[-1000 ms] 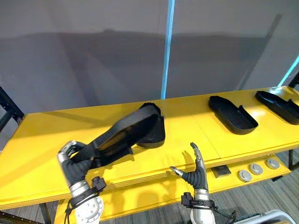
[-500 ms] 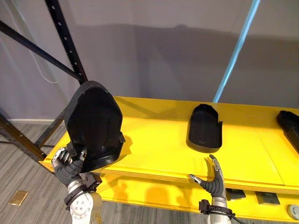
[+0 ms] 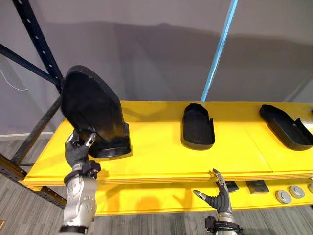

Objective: Walk over and take plastic housings, then place them on the shelf

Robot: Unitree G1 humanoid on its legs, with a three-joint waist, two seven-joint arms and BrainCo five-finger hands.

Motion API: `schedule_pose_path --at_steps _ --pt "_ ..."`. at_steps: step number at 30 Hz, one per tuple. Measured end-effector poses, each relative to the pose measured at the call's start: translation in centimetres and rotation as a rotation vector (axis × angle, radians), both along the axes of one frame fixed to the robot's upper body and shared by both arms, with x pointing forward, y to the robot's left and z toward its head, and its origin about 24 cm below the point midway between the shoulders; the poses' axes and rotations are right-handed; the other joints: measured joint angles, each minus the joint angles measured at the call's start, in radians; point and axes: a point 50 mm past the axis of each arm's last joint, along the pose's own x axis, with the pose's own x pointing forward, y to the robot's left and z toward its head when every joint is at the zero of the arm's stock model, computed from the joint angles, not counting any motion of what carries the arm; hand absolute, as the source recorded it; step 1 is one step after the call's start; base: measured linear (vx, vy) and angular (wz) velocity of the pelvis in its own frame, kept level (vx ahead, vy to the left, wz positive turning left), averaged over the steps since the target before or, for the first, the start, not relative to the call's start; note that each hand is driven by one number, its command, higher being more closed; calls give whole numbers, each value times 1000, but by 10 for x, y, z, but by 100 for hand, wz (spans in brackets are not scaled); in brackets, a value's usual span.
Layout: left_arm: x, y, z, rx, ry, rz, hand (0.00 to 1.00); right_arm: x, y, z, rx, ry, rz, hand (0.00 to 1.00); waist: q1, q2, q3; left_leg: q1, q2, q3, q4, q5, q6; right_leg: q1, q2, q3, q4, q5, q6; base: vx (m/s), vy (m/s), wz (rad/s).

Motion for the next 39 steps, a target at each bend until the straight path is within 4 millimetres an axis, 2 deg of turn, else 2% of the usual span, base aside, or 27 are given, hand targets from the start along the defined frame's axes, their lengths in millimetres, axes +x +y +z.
schedule_pose_path --at_steps 4,7,10,17,28,29,35,39 --pt "39 -11 10 1 81 -101 100 -4 1 6 -36 -26 64 0 -23 2 7 0 8 -7 -38 35 6 -1 20 0 -19 10 2 62 -50 0" --pt "58 -15 27 36 98 -132 100 -1 6 10 -29 -47 89 0 -42 6 24 1 16 -12 -43 43 4 -2 30 0 -21 11 1 13 -37 -1" --pt "70 -18 41 52 105 -147 100 0 14 11 -33 -53 134 0 -48 13 33 5 22 -16 -77 68 -3 -16 40 1 -18 12 -2 -43 -35 -1" --pt "73 1 43 74 170 -67 100 8 15 16 -54 -86 156 0 -48 26 63 6 31 -16 -94 81 -9 -33 47 4 -11 12 -2 -41 -7 -1" --pt "72 31 44 124 248 107 100 9 15 21 -71 -122 159 0 -47 23 83 -11 33 -17 -93 92 -8 -48 49 3 -11 20 -8 0 0 0" --pt "71 34 43 128 253 123 0 10 14 22 -76 -127 161 0 -46 26 90 -11 34 -17 -93 93 -9 -48 50 3 -12 20 -8 0 0 0" --pt "64 46 33 175 312 149 0 11 13 24 -80 -140 157 0 -44 28 103 -17 36 -19 -94 94 -9 -53 51 2 -12 22 -9 0 0 0" --pt "60 57 40 230 311 158 0 12 14 27 -78 -153 158 0 -44 28 112 -23 37 -16 -94 93 -10 -61 52 4 -12 24 -9 -2 1 -1"
